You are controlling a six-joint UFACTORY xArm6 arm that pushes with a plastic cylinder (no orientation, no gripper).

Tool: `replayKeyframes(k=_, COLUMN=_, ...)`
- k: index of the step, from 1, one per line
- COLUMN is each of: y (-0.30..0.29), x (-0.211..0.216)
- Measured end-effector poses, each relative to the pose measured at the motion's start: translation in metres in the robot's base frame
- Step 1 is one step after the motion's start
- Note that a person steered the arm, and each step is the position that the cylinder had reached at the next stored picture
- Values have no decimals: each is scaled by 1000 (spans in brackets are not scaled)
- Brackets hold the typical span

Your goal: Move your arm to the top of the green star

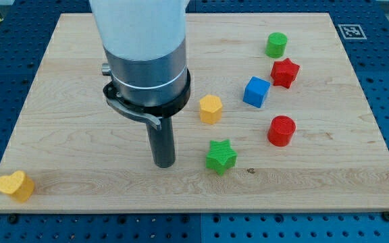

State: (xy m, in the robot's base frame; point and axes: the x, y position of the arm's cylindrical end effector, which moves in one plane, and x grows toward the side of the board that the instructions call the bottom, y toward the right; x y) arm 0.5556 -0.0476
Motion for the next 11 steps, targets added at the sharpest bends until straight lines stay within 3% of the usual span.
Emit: replayKeyframes(k=11, y=55, x=-41)
